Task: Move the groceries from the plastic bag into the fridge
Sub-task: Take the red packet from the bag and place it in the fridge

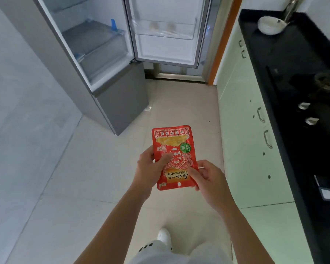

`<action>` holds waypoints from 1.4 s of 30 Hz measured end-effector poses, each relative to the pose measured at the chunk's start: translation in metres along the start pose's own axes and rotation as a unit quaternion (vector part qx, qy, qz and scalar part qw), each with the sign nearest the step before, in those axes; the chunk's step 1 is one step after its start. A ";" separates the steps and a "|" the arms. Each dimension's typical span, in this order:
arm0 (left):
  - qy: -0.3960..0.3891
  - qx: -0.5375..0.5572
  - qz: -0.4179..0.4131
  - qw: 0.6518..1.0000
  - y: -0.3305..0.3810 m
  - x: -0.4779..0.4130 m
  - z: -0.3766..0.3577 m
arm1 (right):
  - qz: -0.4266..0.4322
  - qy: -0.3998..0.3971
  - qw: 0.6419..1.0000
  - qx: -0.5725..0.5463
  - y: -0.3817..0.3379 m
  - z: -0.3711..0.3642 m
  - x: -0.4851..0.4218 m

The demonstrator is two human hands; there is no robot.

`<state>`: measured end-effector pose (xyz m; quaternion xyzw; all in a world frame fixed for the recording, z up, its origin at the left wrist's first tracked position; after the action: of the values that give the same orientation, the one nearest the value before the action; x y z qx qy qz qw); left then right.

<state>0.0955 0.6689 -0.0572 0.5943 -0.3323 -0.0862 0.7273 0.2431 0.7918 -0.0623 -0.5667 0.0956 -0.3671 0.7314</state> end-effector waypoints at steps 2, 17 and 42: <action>0.014 0.008 0.001 1.000 0.003 -0.014 0.012 | 0.007 -0.013 1.000 0.013 -0.009 -0.011 -0.018; 0.126 0.044 0.007 0.991 0.062 -0.169 0.039 | 0.030 -0.109 0.994 0.006 -0.065 -0.038 -0.218; 0.259 0.093 0.027 0.961 0.145 -0.381 0.072 | 0.074 -0.256 0.963 0.032 -0.155 -0.083 -0.487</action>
<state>-0.2766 0.8492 -0.0637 0.6523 -0.1548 0.1212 0.7320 -0.2165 1.0292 -0.0857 -0.6091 -0.0651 -0.1578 0.7745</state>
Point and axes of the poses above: each hand's wrist, its own x-axis away from the middle knuckle, its own z-axis out of the back of the hand, y = z × x, the point moved 10 cm from there along -x, towards the middle knuckle
